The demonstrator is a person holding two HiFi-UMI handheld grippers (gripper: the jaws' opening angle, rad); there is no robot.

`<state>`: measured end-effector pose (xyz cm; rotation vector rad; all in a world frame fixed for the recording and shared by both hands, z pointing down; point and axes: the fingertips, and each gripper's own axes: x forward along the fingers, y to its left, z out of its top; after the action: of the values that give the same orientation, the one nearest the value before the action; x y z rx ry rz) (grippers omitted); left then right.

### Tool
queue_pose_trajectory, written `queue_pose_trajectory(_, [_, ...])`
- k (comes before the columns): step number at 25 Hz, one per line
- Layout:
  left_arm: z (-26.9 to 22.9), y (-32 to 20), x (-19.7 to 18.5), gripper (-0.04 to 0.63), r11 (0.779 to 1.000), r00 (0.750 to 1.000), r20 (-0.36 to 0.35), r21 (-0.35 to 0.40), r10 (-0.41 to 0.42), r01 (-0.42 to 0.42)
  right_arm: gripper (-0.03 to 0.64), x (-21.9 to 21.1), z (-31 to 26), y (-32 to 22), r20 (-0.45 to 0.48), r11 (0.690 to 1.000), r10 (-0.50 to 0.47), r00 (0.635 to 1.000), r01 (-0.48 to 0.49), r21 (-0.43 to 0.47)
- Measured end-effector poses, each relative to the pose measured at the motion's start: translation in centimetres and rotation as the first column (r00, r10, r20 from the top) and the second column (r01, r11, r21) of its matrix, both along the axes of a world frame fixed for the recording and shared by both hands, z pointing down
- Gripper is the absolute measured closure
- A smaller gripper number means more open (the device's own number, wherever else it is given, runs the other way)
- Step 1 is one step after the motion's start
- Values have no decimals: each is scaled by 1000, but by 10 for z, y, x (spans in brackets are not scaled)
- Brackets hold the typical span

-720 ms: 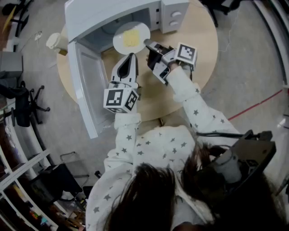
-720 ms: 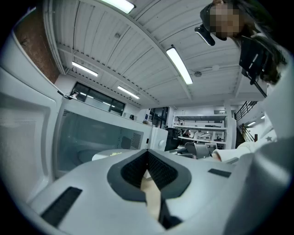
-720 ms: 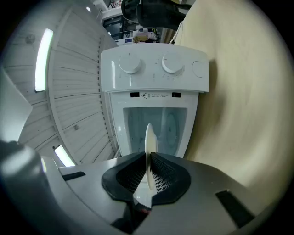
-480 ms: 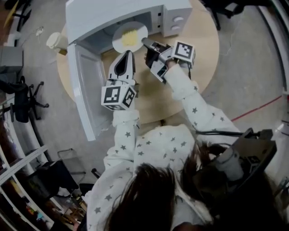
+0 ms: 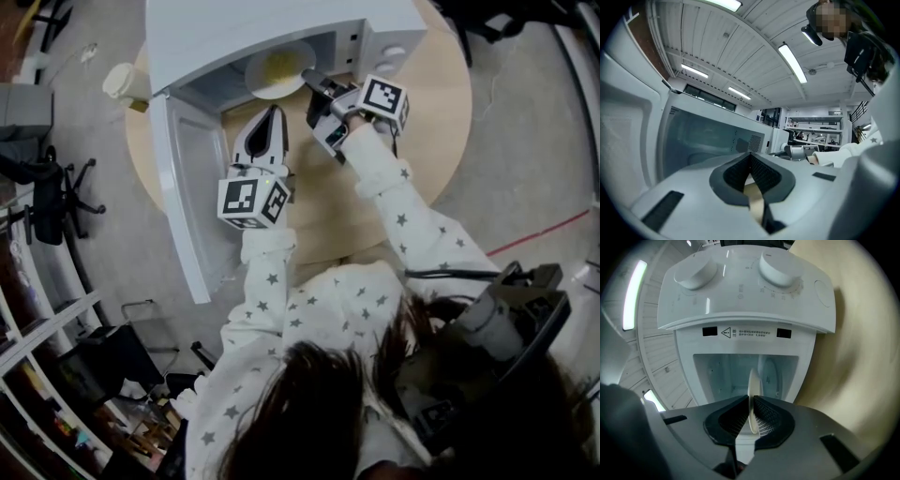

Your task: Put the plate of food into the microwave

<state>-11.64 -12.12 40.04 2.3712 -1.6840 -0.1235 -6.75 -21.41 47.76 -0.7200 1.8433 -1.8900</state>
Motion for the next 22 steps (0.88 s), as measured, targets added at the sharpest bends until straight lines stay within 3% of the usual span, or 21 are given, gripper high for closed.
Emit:
queue_pose_trajectory(12, [-7, -25, -9, 594, 1000, 1000, 0, -8, 15, -15, 597, -8, 2, -17, -76, 999, 26, 997, -28, -32])
queue_pose_trajectory(22, [5, -37, -11, 594, 999, 1000, -11, -42, 23, -24, 597, 0, 2, -14, -88, 998, 52, 995, -55, -32])
